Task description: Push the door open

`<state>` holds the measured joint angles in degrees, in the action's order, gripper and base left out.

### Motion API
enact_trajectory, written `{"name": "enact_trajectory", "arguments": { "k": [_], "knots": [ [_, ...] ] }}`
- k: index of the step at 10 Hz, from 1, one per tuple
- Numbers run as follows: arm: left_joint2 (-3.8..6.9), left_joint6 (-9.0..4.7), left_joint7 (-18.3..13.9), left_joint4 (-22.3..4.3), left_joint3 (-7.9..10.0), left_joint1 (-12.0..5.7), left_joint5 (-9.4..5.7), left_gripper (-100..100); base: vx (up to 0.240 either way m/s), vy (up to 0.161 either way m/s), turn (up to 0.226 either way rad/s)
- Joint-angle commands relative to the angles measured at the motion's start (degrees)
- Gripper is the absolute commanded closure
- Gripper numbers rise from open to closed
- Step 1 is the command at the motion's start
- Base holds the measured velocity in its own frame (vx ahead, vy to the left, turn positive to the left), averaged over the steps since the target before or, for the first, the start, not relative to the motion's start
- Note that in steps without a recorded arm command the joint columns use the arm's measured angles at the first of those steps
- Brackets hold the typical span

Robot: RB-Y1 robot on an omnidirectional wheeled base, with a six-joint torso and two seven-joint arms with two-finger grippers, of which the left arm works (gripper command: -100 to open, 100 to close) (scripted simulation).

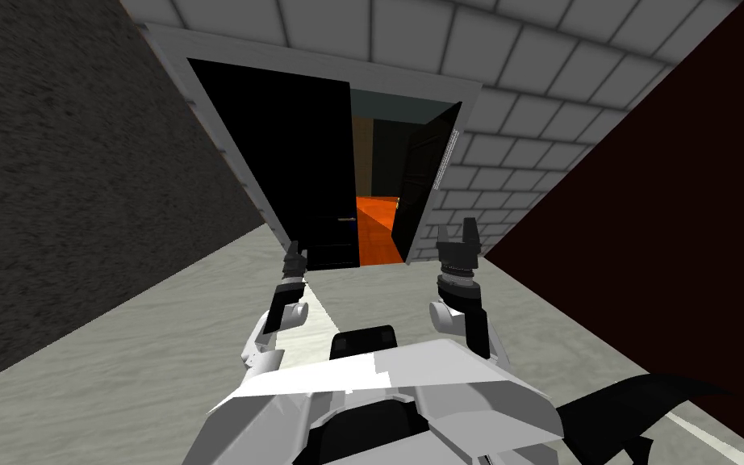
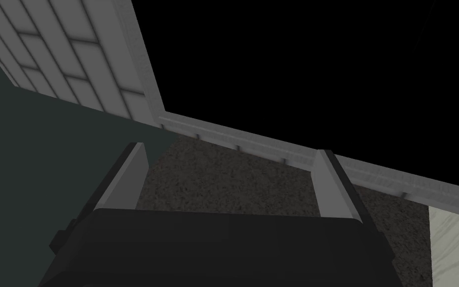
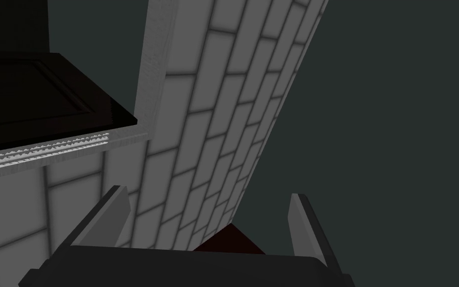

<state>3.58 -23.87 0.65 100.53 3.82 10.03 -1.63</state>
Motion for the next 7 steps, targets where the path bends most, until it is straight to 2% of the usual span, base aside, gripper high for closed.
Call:
{"name": "enact_trajectory", "arguments": {
  "k": [1, 4, 5, 7],
  "knots": [
    [0.26, -0.09, 0.3, -2.9, 0.24, -1.92, -0.18, -100, 0.097, -0.024, 0.001],
    [0.55, -0.30, 0.8, -8.1, 0.60, -5.25, -0.45, -100, 0.099, -0.012, 0.002],
    [0.55, -0.30, 0.8, -8.6, 0.60, -5.25, -0.45, -100, 0.068, 0.000, -0.004],
    [0.66, -0.44, 1.1, -12.0, 0.84, -7.51, -0.64, -100, 0.059, -0.005, 0.003]
  ]
}}
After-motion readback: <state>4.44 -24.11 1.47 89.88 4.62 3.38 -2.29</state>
